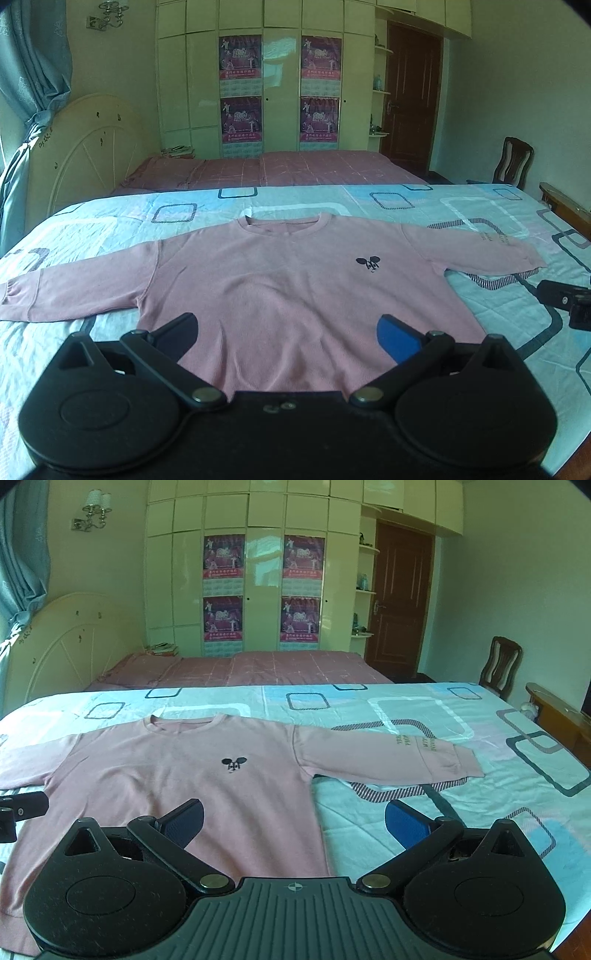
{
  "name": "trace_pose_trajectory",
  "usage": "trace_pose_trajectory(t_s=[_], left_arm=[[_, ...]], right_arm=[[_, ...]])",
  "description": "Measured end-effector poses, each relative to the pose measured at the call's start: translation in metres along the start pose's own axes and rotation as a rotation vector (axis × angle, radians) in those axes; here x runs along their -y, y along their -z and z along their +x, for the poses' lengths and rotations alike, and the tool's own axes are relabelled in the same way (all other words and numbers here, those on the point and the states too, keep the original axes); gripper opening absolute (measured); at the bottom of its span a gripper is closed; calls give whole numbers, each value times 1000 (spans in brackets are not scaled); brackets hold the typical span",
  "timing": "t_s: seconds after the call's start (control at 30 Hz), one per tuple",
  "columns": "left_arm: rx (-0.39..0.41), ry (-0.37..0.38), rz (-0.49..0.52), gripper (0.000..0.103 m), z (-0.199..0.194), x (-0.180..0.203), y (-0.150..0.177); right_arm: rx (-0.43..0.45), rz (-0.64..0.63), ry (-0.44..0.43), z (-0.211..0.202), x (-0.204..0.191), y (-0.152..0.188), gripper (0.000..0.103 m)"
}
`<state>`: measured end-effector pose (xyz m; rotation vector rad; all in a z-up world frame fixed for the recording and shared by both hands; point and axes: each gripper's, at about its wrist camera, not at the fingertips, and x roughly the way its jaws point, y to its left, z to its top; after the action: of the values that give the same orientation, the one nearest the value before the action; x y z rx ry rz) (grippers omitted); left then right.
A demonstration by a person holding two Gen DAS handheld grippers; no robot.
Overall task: Fold small clothes
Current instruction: 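Move the right gripper to the cuff of the pink sweatshirt sleeve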
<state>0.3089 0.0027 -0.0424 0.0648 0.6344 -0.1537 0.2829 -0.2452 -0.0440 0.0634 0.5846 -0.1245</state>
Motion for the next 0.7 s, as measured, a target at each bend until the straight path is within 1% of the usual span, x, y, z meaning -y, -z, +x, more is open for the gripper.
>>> trace_pose_trajectory(t_s=[0.13, 0.23, 0.27, 0.33, 0.4, 0.47, 0.5, 0.57, 0.67, 0.7], left_arm=[[-53, 44, 0, 103, 29, 9, -3], [-72, 70, -13, 103, 48, 18, -3], [-72, 56, -29, 102, 55, 21, -5], [-65, 3, -65, 102, 66, 24, -11], [-51, -19, -87, 102, 79, 30, -22], [-42, -62, -68, 103, 94, 40, -34], [-46, -70, -54, 103, 103, 45, -39], [-80, -97, -22, 103, 124, 60, -48], [-135, -81, -17, 103, 154, 75, -50], [-129, -73, -17, 103, 161, 80, -48]], right_arm=[[-13, 11, 29, 27, 20, -2, 103], [8, 16, 39, 53, 39, -3, 103], [15, 20, 45, 61, 46, -4, 103], [25, 45, 58, 82, 65, -8, 103], [33, 83, 80, 102, 89, -14, 103], [40, 132, 89, 122, 115, -22, 103], [39, 154, 97, 133, 130, -26, 103], [37, 186, 118, 153, 156, -31, 103], [27, 212, 145, 182, 190, -33, 103], [21, 218, 152, 192, 200, -32, 103]])
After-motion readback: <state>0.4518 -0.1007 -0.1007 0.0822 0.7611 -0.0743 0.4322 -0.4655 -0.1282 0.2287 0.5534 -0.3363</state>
